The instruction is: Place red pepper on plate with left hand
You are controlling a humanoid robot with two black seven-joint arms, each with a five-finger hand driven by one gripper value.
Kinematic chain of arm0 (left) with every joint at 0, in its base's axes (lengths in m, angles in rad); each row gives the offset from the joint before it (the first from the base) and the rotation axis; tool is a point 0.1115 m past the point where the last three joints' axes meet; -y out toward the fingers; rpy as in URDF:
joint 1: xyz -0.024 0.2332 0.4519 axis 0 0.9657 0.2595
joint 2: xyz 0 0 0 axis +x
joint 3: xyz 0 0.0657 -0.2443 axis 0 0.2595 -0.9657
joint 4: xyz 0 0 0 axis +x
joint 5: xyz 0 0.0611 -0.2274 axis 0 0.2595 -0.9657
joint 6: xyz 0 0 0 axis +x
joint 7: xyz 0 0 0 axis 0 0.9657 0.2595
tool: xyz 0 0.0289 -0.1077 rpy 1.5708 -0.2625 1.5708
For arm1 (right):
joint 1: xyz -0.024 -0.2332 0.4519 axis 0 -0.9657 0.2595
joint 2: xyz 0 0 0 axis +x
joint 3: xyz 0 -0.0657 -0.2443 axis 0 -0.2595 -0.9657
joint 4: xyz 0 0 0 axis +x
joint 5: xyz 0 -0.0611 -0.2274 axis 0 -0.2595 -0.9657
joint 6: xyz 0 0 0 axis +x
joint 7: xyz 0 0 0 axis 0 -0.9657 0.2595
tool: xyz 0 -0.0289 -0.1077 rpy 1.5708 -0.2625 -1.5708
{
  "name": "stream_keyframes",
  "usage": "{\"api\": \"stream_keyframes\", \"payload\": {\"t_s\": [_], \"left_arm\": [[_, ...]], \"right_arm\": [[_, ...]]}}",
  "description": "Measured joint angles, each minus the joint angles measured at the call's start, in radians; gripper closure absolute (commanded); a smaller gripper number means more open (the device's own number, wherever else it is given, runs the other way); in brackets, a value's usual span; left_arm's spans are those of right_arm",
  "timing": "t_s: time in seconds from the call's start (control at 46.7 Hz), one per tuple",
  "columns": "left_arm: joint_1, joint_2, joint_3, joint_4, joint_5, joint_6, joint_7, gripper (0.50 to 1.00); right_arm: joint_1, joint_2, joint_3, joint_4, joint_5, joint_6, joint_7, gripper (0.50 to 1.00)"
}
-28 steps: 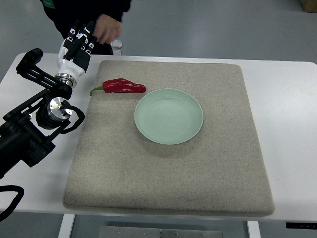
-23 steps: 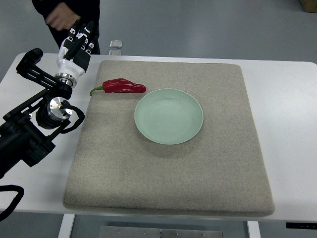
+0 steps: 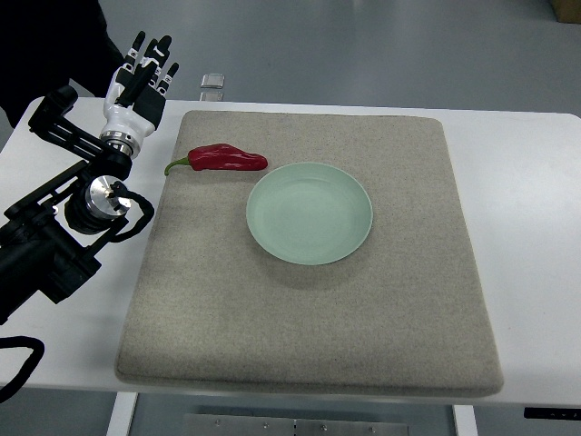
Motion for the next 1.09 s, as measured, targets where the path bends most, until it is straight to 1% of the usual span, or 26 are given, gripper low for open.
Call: {"api": "stream_keyframes", "payload": {"t_s": [0.621, 0.856, 1.091], "left_arm": [[-0.012, 0.0, 0.017, 0.034, 0.051, -0.01, 0.0, 0.504], [-0.007, 0.0, 0.004, 0.034, 0.056, -0.092, 0.001, 0.504], [-0.01, 0.006, 0.012, 0.035, 0.058, -0.094, 0.004, 0.51]], "right_arm": [[0.0, 0.0, 0.0, 0.0, 0.0, 0.0, 0.0, 0.568], [0.0, 0.0, 0.0, 0.0, 0.0, 0.0, 0.0, 0.568], [0.0, 0.0, 0.0, 0.0, 0.0, 0.0, 0.0, 0.568]]}}
